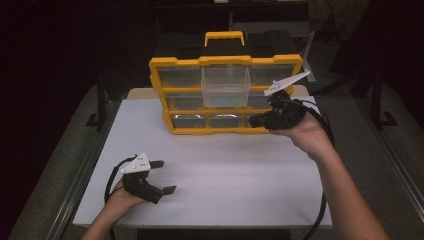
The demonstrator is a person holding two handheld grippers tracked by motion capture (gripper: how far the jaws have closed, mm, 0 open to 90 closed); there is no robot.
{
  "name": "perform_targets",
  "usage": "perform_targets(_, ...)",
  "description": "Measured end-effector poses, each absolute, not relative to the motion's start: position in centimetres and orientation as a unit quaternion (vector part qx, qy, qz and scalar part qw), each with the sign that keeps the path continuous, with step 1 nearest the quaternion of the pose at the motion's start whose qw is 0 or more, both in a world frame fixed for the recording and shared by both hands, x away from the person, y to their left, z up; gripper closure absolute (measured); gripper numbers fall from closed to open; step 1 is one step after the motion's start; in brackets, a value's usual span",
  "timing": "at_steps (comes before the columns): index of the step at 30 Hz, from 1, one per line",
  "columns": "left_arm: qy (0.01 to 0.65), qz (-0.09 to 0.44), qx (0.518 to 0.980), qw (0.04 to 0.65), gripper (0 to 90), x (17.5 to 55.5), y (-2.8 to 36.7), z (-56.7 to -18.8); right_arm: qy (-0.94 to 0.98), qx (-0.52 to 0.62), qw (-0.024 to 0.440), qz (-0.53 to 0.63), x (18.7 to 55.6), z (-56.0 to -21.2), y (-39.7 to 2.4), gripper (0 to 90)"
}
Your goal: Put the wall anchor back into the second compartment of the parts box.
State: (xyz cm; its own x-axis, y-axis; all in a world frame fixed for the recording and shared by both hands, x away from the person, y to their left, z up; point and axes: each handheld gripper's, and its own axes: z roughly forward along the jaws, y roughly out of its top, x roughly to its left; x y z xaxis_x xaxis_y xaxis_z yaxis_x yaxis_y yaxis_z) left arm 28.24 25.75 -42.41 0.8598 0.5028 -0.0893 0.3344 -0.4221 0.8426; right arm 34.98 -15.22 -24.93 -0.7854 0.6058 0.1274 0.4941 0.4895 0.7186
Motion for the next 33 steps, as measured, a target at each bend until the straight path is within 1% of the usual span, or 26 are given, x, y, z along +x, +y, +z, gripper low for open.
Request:
perform_targets(14,0.255,0.085,0.838,0.476,0.8,28.1,25.7,-42.3,0.849,0.319,0.104,0.408,36.1,-19.5,-16.7,83.3)
perform_targets(22,0.255,0.082,0.837,0.477,0.8,28.1,25.6,-42.2,0.842,0.313,0.122,0.422,37.1,-16.1,-16.3,83.4)
perform_targets(27,0.248,0.080,0.841,0.473,0.8,28.0,25.5,-42.3,0.843,0.311,0.122,0.422,37.9,-15.2,-15.2,83.3)
perform_targets(33,0.248,0.081,0.840,0.475,0.8,28.0,25.7,-42.2,0.851,0.304,0.121,0.411,39.3,-15.4,-13.3,83.3)
